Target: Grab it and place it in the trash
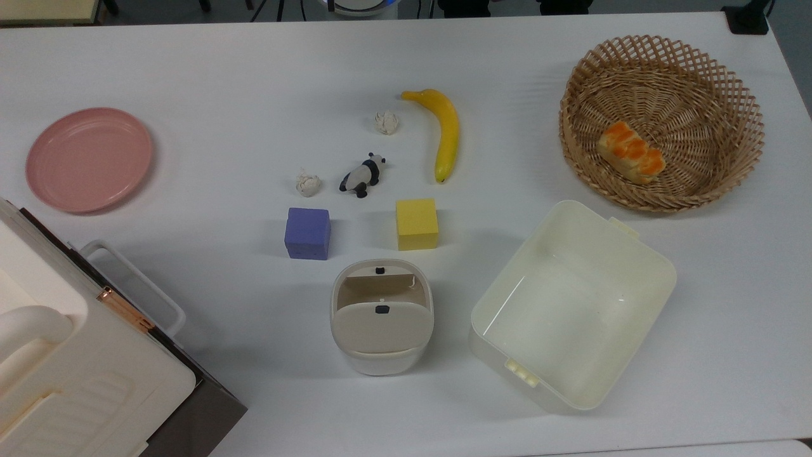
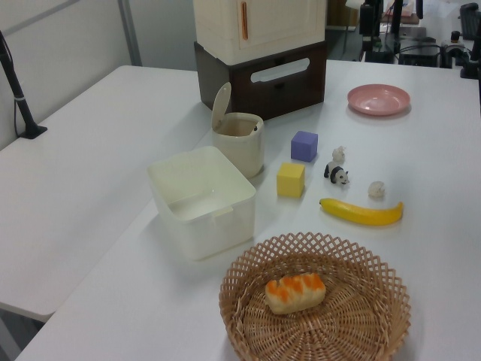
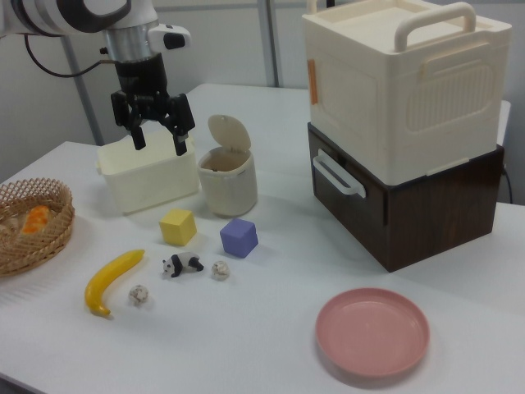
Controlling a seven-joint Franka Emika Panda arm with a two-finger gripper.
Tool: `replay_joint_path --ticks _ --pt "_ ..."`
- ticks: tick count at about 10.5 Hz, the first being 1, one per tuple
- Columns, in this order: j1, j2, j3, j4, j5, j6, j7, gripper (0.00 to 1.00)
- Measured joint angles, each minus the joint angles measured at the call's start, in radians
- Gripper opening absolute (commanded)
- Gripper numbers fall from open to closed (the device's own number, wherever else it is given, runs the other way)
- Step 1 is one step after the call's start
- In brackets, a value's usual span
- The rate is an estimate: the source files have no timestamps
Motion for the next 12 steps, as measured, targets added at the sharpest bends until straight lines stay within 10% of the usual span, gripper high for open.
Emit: replay_joint_path --ticks 12 --pt "-0.002 0.049 0.001 -0.129 0.002 0.156 0.0 1.0"
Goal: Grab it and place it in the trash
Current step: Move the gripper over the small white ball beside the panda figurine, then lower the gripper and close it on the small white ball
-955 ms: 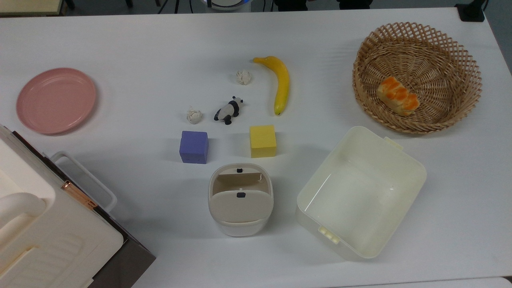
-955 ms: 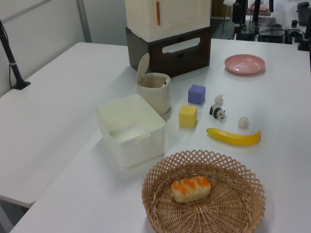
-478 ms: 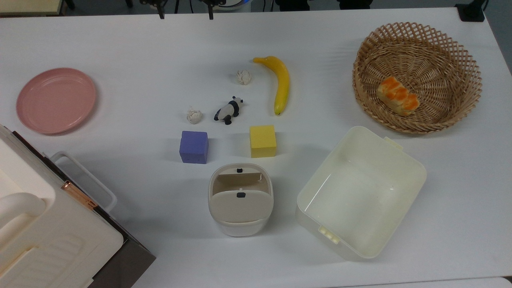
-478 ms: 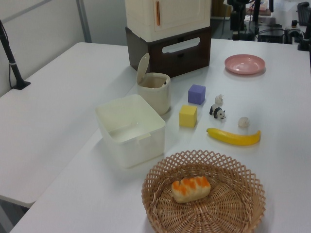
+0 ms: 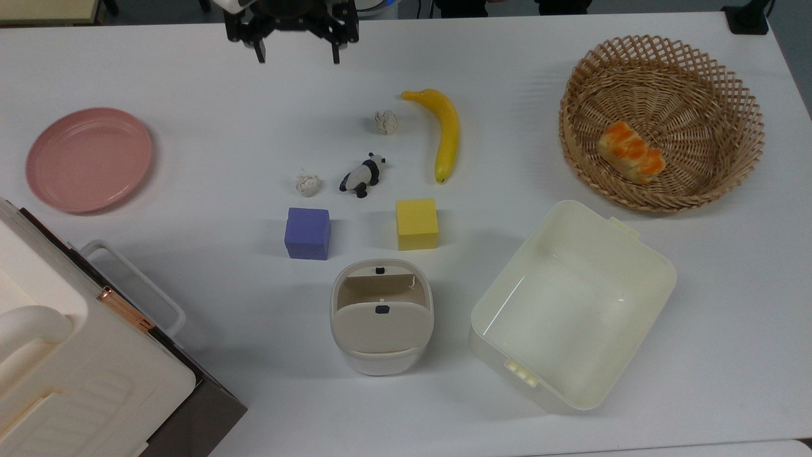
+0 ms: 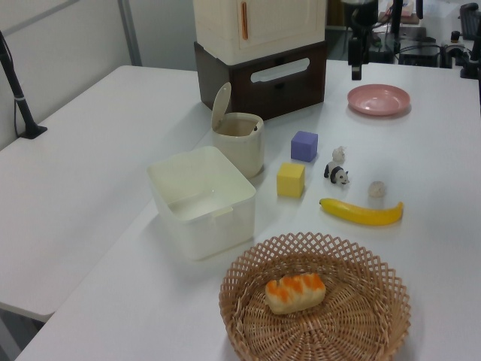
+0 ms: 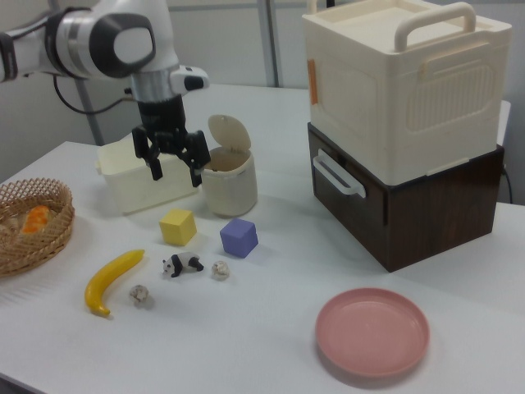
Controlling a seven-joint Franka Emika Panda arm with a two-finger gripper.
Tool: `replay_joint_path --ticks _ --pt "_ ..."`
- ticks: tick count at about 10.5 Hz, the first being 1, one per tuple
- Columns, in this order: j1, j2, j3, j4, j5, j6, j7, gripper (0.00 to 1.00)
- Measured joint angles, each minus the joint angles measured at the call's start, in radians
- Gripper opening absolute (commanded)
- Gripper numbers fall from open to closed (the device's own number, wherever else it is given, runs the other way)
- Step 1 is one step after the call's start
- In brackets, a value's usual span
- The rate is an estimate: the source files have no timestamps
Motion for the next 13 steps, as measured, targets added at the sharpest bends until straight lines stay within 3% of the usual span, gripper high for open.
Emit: replay_joint_path --ticks 4,9,13 --pt "-0.014 0.036 -0.002 -0.096 0.0 0.146 0.001 1.0" --pt "-0.028 0.193 -0.002 -0.147 0.0 0.331 0.001 0.99" --pt "-0.027 0.279 -0.001 -0.153 0.0 0.399 0.001 0.6"
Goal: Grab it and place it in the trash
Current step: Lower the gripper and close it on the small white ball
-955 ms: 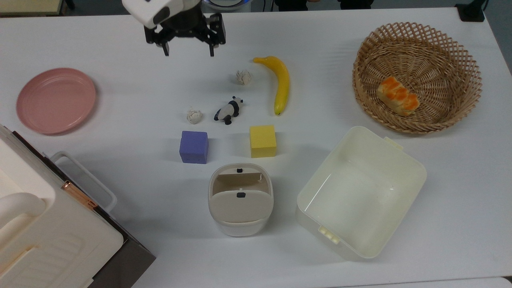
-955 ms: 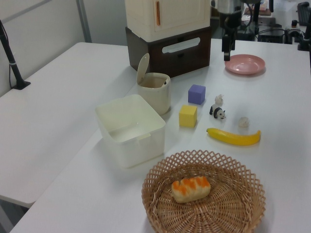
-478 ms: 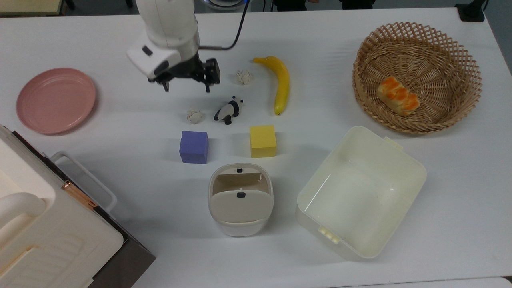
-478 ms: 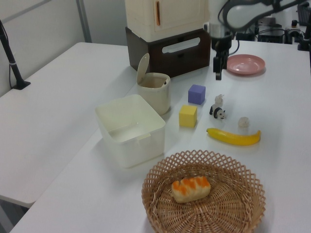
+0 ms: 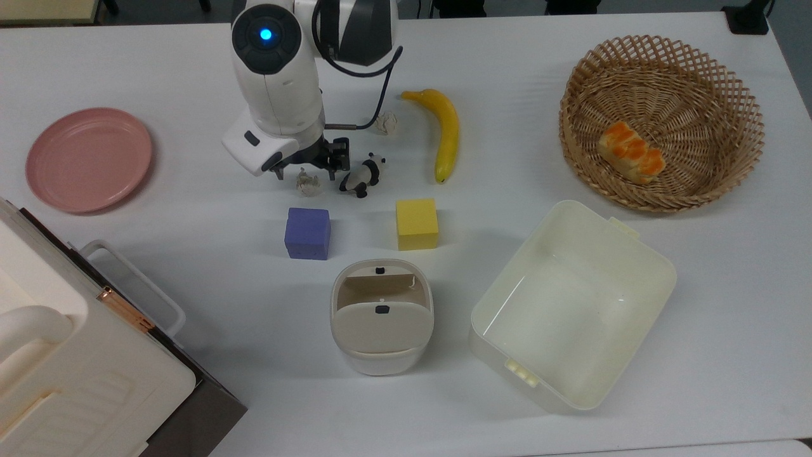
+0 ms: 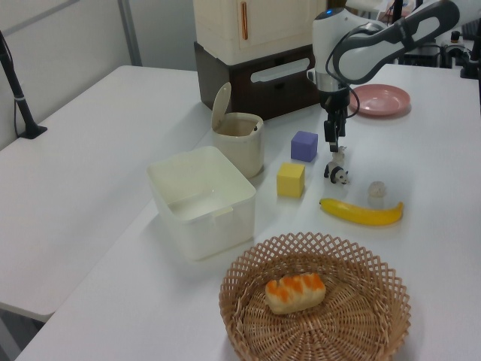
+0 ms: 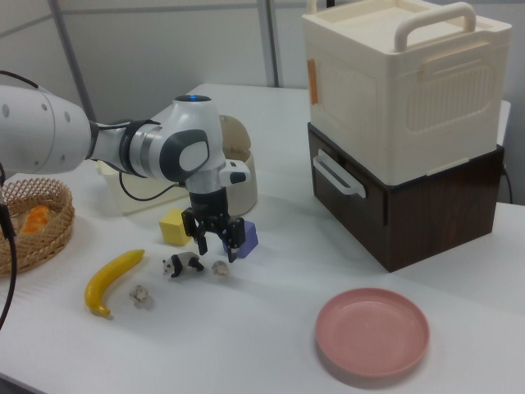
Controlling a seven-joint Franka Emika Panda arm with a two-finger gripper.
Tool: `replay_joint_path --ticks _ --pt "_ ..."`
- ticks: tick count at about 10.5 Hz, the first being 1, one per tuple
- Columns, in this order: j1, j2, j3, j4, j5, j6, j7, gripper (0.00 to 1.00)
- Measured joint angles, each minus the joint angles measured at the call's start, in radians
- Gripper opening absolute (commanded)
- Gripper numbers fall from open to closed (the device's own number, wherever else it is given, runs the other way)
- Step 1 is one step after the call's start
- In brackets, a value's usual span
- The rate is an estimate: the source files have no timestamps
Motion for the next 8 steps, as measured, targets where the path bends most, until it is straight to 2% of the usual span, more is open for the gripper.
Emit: replay_joint_path --ticks 1,3,6,8 --pt "0.001 0.009 0.001 -0.004 0.0 0.021 0.0 0.52" --pt "0.006 0.025 0.003 -0.014 0.0 0.041 0.0 0.43" --pt "0.01 0.039 0.004 -0.022 -0.006 0.05 0.0 0.15" --pt "0.013 0.037 0.004 -0.017 -0.01 0.05 0.0 0.13"
